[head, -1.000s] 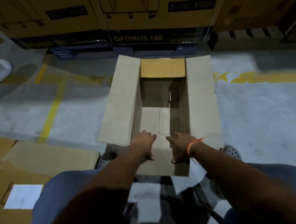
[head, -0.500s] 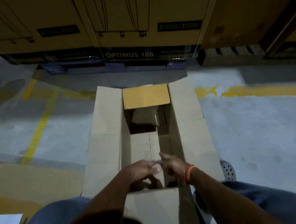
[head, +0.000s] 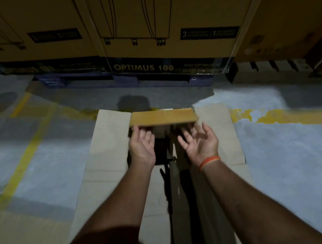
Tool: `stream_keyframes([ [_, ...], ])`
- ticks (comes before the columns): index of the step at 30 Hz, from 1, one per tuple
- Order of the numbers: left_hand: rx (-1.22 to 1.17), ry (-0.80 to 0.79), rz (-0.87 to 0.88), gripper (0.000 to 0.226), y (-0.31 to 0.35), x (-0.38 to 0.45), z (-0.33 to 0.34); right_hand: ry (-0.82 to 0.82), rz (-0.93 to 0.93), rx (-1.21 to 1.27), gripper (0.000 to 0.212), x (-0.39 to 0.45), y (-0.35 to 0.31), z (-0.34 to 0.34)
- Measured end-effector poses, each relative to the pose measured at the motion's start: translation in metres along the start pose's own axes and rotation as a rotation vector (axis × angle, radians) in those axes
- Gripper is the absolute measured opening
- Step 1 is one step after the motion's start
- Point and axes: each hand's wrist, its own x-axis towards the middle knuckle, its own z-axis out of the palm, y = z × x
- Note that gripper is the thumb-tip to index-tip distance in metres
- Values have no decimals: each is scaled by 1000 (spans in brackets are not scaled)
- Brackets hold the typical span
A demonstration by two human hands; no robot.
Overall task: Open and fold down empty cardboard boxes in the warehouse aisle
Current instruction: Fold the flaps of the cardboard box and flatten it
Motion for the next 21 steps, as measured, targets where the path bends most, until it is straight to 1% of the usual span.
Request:
stream_keyframes([
  [1,69,-48,83,56,9,7,9,-19,-57,-89,48,6,-9,10],
  [2,206,-114,173,56,17,15,15,-33,-134,-228,53,15,-18,17],
  [3,433,-187,272,59,24,25,18,-44,-220,-437,61,24,-25,21],
  [4,740,-247,375,66,30,38,19,-52,-319,-705,71,33,-32,24],
  [5,1104,-260,473,75,37,53,18,-64,-414,-1019,82,43,-40,25],
  [6,1474,-228,549,84,44,68,15,-74,-474,-1357,88,55,-47,24],
  [7,1790,-202,583,91,50,80,13,-83,-485,-1679,91,66,-53,24],
  [8,2018,-201,578,97,54,88,10,-93,-457,-1948,93,76,-57,22],
  [9,2177,-213,544,102,56,94,6,-108,-411,-2160,96,84,-58,20],
  [10,2296,-224,501,107,55,99,0,-121,-343,-2305,100,88,-55,18],
  [11,2381,-234,473,112,53,103,-8,-114,-269,-2366,105,89,-51,14],
  [12,2418,-251,468,117,50,106,-17,-91,-220,-2371,111,93,-44,7],
  [13,2395,-274,482,119,49,109,-26,-71,-222,-2360,117,94,-39,0],
  [16,2149,-377,557,111,53,116,-41,-66,-317,-2357,127,98,-35,-11],
  [17,2074,-380,590,106,54,115,-43,-67,-332,-2364,128,98,-35,-11],
  [18,2006,-345,626,103,53,112,-45,-55,-346,-2365,128,97,-34,-12],
  [19,1953,-277,639,101,51,107,-46,-29,-357,-2366,126,95,-30,-14],
  [21,1926,-133,546,102,46,84,-51,45,-384,-2379,116,82,-20,-24],
])
